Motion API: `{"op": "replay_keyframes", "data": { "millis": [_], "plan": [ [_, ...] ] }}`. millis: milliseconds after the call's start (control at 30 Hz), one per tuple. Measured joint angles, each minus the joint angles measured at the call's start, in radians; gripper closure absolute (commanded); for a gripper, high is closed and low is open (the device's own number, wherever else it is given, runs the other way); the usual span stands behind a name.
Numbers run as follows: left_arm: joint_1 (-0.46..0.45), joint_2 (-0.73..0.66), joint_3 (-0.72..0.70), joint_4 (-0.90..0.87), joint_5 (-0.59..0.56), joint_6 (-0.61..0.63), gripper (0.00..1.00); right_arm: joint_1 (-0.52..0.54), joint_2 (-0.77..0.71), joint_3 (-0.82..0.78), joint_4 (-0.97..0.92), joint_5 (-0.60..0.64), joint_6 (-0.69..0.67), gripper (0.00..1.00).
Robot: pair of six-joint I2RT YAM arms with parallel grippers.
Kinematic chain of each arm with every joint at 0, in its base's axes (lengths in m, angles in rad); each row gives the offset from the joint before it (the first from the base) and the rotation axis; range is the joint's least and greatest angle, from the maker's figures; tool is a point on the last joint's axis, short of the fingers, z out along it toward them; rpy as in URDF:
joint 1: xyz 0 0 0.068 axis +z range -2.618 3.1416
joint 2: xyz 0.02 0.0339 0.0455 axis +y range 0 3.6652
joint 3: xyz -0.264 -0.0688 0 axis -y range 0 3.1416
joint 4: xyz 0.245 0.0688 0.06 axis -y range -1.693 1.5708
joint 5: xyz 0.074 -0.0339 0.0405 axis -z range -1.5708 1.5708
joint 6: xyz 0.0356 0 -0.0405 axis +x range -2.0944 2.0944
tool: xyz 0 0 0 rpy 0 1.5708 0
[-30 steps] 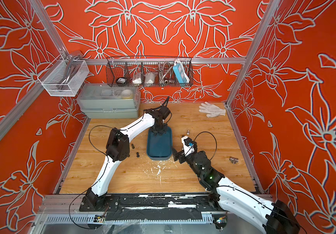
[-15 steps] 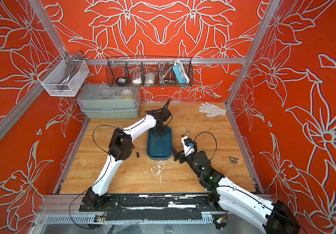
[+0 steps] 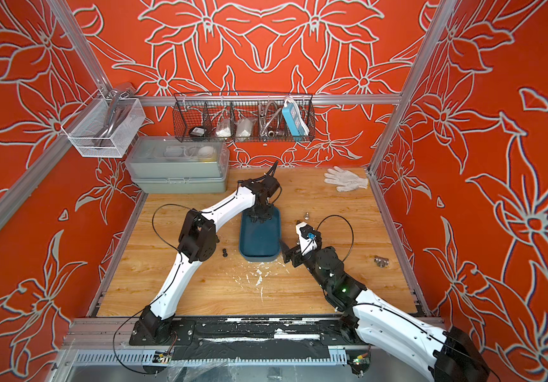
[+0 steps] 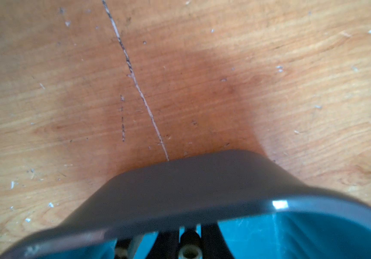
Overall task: Put the chess pieces into the storage box
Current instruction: Place the chess piece in the storage box.
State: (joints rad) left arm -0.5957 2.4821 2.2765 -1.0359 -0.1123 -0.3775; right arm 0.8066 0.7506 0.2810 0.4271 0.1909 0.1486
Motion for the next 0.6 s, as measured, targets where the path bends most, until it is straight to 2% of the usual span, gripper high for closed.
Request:
{"op": "replay_keyframes", "data": {
  "millis": [267,367,600],
  "plan": [
    [0.000,0.014,0.015,0.000,-0.003,0.000,0.82,0.000,0.000,0.000,0.000,0.000,0.000,0.05],
    [0.000,0.014,0.015,-0.001,-0.008,0.000,0.77,0.000,0.000,0.000,0.000,0.000,0.000,0.04],
    [0.000,0.016,0.015,-0.003,-0.019,0.004,0.71,0.000,0.000,0.000,0.000,0.000,0.000,0.04]
  ]
}}
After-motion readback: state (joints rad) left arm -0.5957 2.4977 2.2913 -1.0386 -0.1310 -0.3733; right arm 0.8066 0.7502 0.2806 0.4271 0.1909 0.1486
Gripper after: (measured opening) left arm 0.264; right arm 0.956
